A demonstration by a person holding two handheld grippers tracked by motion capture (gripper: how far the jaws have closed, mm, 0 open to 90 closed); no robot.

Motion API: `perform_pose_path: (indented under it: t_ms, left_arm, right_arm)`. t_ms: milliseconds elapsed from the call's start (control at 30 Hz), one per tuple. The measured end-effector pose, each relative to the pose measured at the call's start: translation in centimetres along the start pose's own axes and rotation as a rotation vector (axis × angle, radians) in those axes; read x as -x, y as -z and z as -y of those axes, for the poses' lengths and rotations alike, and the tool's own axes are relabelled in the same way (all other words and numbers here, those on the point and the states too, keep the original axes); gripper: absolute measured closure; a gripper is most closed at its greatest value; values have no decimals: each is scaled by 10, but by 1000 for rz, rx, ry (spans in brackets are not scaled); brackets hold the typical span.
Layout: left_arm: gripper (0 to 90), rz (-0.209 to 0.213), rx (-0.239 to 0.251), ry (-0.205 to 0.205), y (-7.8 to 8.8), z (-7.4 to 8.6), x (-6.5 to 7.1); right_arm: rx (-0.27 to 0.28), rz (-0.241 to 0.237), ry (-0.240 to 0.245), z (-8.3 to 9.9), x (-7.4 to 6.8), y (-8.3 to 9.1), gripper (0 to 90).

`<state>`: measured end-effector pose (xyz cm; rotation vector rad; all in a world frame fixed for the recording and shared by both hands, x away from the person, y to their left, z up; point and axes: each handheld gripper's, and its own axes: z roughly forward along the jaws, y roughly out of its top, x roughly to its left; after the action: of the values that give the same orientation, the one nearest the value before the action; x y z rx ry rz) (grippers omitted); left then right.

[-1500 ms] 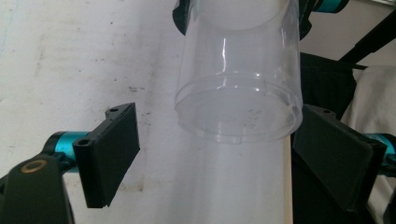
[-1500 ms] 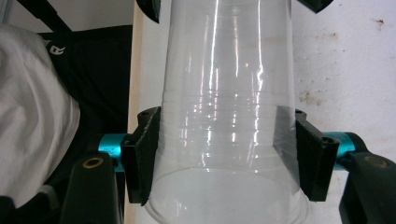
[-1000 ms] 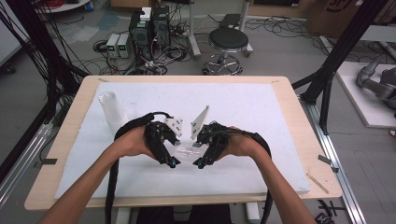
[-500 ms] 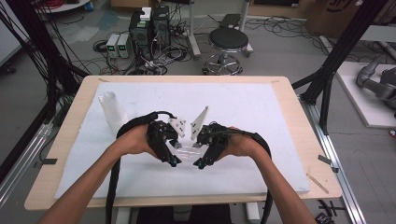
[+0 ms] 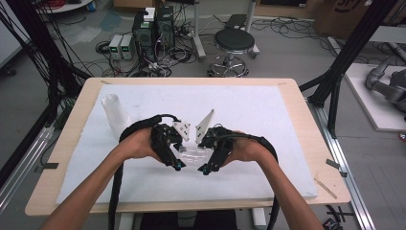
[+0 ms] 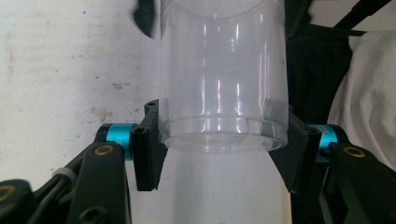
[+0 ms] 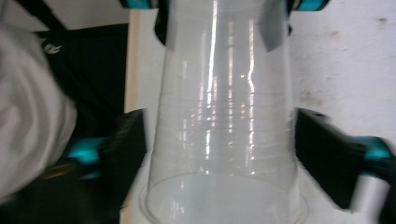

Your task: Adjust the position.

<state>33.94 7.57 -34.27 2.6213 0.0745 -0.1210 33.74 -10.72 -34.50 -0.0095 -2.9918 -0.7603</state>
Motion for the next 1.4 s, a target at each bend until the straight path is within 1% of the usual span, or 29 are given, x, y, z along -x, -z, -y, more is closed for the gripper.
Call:
perform_pose_path:
  t_ms: [67, 133, 200, 267, 300, 333, 367, 400, 433, 500, 533, 567, 667, 700, 733, 767, 833, 867, 900, 1000, 1033, 1067, 1133, 1167, 1200, 1367, 1400]
  left_arm:
    - [424, -2, 4, -3, 1, 0, 0]
    - [424, 1, 10, -4, 1, 1, 0]
    - [424, 0, 17, -4, 1, 2, 0]
    - [424, 1, 33, 3, 0, 5, 0]
    - [424, 7, 52, 13, -1, 7, 0]
    - [425, 9, 68, 14, -2, 10, 0]
    - [425, 3, 79, 20, -2, 13, 0]
    - [425, -3, 100, 24, -3, 16, 0]
    - [425, 1, 133, 32, -3, 20, -1]
    - [425, -3, 180, 40, -4, 27, 0]
    - [424, -7, 217, 42, -5, 31, 1]
    - [425, -2, 247, 51, -6, 36, 1]
    - [423, 3, 341, 63, -9, 47, 2]
    - [423, 10, 383, 69, -10, 51, 2]
    - [423, 7, 402, 71, -11, 53, 3]
    - [423, 8, 421, 71, -14, 55, 3]
    - [423, 4, 415, 81, -17, 56, 4]
    - [423, -11, 396, 88, -19, 57, 3]
    - [424, -18, 380, 101, -20, 57, 2]
    - [425, -24, 374, 116, -22, 61, -1]
    - [425, -27, 377, 128, -23, 62, -1]
    - [426, -32, 369, 122, -23, 62, -1]
    - [427, -30, 370, 124, -21, 62, -1]
    - [427, -31, 379, 122, -21, 62, -1]
    - [428, -31, 375, 121, -20, 62, -1]
    - [428, -32, 366, 114, -23, 61, 1]
    - [428, -39, 366, 113, -23, 61, 1]
  right_arm:
    - [10, -4, -6, 0, 1, 1, 137]
    - [41, -14, 19, 1, 3, 1, 137]
    - [50, -12, 4, 3, 2, 3, 137]
    - [72, -3, -7, 5, 3, 4, 137]
    - [88, 0, -15, 7, 3, 5, 137]
    - [110, 4, -13, 9, 4, 6, 137]
    - [126, 12, -23, 11, 4, 8, 138]
    - [148, 27, -23, 13, 4, 11, 138]
    - [175, 32, -27, 16, 4, 13, 138]
    - [225, 37, -33, 21, 4, 19, 138]
    - [247, 45, -31, 24, 3, 22, 138]
    - [272, 50, -33, 27, 3, 25, 138]
    - [348, 65, -51, 37, 1, 32, 147]
    - [367, 70, -58, 39, 1, 33, 147]
    - [397, 69, -63, 41, 0, 35, 147]
    - [420, 76, -55, 43, -1, 35, 147]
    - [457, 78, -53, 44, -2, 36, 148]
    - [466, 73, -57, 45, -2, 35, 147]
    - [477, 53, -58, 45, -2, 35, 147]
    - [489, 43, -63, 47, -1, 33, 147]
    - [491, 43, -62, 47, -1, 33, 147]
    - [492, 40, -61, 48, -1, 33, 147]
    - [493, 43, -65, 49, 0, 34, 147]
    - [494, 44, -64, 49, 0, 34, 147]
    - [496, 43, -69, 49, 0, 35, 147]
    - [499, 48, -69, 51, 0, 36, 147]
    - [498, 45, -73, 52, 0, 36, 147]
